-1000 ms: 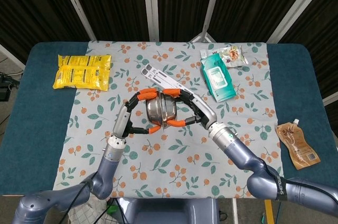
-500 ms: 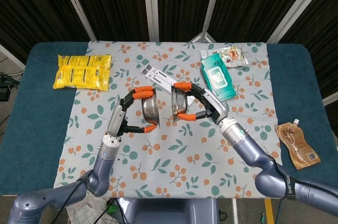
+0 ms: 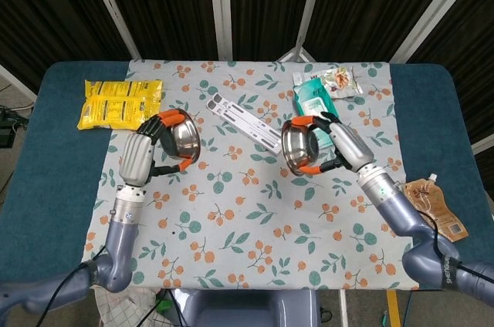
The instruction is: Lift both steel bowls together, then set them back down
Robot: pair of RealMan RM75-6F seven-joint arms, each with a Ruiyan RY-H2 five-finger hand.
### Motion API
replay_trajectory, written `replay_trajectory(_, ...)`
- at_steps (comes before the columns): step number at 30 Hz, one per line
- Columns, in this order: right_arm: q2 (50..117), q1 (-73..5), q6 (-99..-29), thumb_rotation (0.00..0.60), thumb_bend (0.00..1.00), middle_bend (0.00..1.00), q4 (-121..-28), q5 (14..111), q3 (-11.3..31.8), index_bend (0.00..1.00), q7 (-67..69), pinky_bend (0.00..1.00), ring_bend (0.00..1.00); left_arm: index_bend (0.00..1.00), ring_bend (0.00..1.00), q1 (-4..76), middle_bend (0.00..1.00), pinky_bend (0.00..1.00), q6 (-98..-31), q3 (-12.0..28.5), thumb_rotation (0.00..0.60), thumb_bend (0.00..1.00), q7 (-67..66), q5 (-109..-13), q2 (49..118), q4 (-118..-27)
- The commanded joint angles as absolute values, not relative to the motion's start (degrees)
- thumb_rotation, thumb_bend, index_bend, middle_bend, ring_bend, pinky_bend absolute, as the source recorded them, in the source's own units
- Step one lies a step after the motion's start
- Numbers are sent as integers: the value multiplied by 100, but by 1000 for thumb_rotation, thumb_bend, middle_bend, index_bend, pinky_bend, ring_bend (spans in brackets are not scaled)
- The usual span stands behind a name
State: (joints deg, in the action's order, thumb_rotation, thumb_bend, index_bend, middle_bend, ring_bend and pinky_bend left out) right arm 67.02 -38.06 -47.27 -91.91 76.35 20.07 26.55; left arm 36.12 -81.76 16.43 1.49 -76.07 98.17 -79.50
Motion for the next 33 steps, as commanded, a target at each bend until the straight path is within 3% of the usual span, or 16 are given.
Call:
replay_trajectory(1, 6707, -3667, -5194, 600, 96, 308, -8685, 8120, 1573, 398, 1659, 61, 411, 355, 218, 3248, 261, 425, -7168, 1719, 600, 4, -1334, -6042, 8622, -9469)
replay_trajectory(8, 7224, -3614, -5482, 600, 96, 308, -8097, 8337, 1209, 398, 858, 61, 411, 334, 218, 3427, 259, 426, -6361, 1778, 600, 4, -2117, -4270, 8269, -9884)
replay_trajectory(15, 7765, -3638, -5474, 600, 97, 308, -7465, 8446, 885, 398, 344, 61, 411, 328, 218, 3844, 244, 426, -6124, 1779, 600, 4, -2772, -3174, 8413, -9720)
replay_trajectory(22, 8138, -3719, -5329, 600, 101, 308, -7004, 8395, 755, 398, 224, 61, 411, 319, 217, 4117, 235, 424, -6085, 1775, 600, 4, -2810, -3070, 8851, -9322)
replay_trajectory(27, 8211, -3788, -5197, 600, 100, 308, -6855, 8363, 697, 398, 71, 61, 408, 258, 182, 4230, 153, 385, -6176, 1751, 600, 3, -2831, -3199, 9063, -9165)
replay_trajectory(33, 8193, -3839, -4921, 600, 101, 280, -6906, 8152, 645, 328, -230, 7, 307, 151, 49, 4258, 35, 240, -6083, 1748, 600, 0, -2629, -3345, 9170, -9144)
